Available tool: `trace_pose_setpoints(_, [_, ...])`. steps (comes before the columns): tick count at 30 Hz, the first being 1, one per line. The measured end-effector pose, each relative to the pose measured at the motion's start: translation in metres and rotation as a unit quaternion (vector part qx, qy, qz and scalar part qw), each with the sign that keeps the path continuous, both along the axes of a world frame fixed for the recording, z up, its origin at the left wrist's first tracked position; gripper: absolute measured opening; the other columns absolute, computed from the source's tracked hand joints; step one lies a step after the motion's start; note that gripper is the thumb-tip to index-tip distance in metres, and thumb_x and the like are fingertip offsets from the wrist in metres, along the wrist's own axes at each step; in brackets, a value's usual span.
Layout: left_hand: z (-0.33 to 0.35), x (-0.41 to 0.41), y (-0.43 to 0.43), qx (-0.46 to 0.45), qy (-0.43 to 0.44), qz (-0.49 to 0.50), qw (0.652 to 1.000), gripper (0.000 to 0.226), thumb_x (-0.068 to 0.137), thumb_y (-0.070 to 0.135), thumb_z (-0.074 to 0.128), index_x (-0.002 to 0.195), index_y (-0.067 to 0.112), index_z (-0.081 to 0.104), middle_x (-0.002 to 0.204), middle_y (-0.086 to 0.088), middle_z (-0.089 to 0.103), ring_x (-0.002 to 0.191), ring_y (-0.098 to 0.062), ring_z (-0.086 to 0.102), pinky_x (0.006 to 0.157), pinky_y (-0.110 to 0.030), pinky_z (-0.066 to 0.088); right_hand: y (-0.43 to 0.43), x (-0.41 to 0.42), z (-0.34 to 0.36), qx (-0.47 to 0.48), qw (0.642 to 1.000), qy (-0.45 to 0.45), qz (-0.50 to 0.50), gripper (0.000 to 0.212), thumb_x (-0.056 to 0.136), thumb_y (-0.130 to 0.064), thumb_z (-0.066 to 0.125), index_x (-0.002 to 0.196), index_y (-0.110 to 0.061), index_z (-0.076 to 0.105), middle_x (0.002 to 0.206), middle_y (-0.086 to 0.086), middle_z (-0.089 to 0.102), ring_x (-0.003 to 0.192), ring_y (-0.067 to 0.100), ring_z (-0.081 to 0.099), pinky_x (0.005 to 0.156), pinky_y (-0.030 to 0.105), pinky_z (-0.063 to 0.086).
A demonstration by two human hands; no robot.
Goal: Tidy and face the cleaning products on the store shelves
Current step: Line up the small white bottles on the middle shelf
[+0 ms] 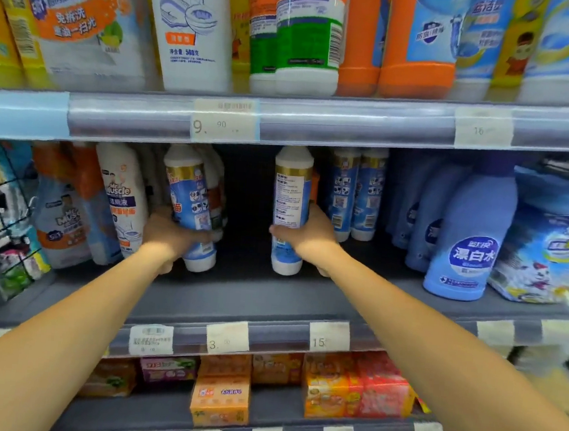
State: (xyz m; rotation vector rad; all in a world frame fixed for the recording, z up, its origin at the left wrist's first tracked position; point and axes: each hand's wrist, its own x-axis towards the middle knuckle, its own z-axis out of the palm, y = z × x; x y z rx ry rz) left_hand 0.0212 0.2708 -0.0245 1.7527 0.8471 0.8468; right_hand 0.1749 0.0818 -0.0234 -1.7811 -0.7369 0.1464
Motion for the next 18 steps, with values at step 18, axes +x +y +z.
trace_pose_setpoints(18, [0.029,0.096,-0.125,0.014,0.019,-0.166,0.986,0.061,0.053,0.009,0.094,0.099,0.026,0.058,0.111,-0.004,0.071,0.093,-0.021,0.07,0.083,-0.05,0.058,-0.084,0.113,-0.003,0.07,0.985,0.037,-0.156,0.057,0.072,-0.007,0.08,0.122,-0.005,0.052,0.126,0.013,0.061,0.113,0.028,0.06,0.089,0.034,0.049])
